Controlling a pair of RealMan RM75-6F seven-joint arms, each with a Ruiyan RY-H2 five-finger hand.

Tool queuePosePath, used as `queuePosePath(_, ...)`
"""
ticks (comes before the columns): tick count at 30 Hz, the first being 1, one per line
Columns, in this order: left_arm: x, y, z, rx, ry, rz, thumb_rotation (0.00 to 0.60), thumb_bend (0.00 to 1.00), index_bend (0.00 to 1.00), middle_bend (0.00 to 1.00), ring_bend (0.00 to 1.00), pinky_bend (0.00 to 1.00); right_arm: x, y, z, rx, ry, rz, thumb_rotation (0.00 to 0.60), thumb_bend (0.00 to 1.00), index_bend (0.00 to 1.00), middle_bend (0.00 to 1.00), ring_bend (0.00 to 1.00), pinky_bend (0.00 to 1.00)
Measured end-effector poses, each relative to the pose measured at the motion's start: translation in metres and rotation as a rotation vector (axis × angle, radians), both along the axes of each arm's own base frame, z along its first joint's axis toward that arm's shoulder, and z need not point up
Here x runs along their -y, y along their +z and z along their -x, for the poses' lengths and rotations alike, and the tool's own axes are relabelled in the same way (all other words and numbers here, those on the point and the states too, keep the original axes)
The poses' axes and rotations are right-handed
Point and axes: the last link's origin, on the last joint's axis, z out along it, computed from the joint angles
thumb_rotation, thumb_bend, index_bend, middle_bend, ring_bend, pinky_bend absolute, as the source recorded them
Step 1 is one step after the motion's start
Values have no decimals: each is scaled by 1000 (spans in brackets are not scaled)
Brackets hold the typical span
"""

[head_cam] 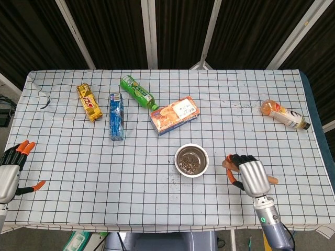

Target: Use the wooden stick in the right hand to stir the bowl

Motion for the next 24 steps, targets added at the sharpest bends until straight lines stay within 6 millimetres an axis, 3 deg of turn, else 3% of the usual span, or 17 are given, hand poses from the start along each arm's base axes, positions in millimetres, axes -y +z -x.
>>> queuePosePath(8, 1, -1, -1, 4, -4, 1, 600, 22, 0, 0, 0, 0, 14, 29, -5, 283, -14, 79, 600, 599, 763, 623, 617, 517)
queuePosePath(15, 1, -1, -1, 7, -4, 3, 600, 22, 0, 0, 0, 0, 25, 36, -9, 596, -31, 130, 600, 599, 763, 623, 617, 517)
queuePosePath(24, 0, -2, 0, 18, 1, 10, 600, 21, 0, 0, 0, 0, 49, 47, -6, 721, -4, 237, 600, 599, 763, 623, 617, 517)
